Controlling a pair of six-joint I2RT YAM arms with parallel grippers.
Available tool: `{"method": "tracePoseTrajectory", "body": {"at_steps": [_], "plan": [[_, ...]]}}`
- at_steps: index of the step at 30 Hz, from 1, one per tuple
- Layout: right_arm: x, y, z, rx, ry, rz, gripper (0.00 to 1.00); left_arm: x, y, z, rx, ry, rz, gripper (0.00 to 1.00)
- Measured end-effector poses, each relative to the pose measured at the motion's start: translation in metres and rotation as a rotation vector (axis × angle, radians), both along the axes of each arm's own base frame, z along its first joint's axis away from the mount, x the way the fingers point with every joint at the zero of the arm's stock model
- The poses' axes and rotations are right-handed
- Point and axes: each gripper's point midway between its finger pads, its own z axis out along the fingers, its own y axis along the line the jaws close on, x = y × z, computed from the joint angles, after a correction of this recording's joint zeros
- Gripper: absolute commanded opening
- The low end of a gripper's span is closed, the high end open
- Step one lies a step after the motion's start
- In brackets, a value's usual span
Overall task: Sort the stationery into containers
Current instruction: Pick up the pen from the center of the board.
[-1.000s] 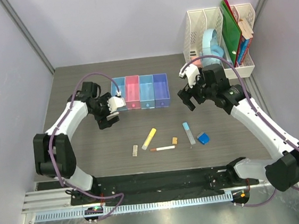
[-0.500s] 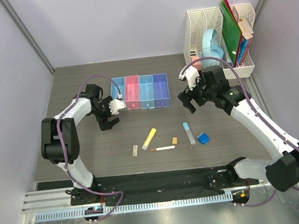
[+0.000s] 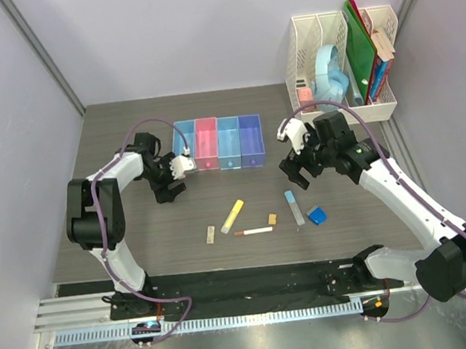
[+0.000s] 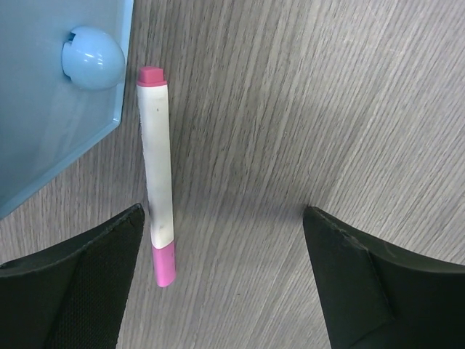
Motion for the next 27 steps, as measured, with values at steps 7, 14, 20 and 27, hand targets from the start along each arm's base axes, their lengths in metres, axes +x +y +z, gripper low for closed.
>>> {"method": "tracePoseTrajectory", "body": {"at_steps": [7,14,20,27], "plan": [[-0.002,0.002,-0.001,-0.002,0.004,0.018,1.0,0.0,0.0,-0.001,-0.003,0.005,0.004,0.69],[-0.004,0.005,-0.001,0.003,0.007,0.029,1.0,0.003,-0.001,-0.002,-0.009,0.008,0.009,0.5],[-0.005,0.007,-0.001,0.007,0.008,0.038,1.0,0.009,-0.001,-0.003,-0.012,0.004,0.013,0.31],[-0.007,0.01,-0.001,0.01,0.01,0.049,1.0,0.015,-0.002,-0.004,-0.016,0.001,0.012,0.06]]}}
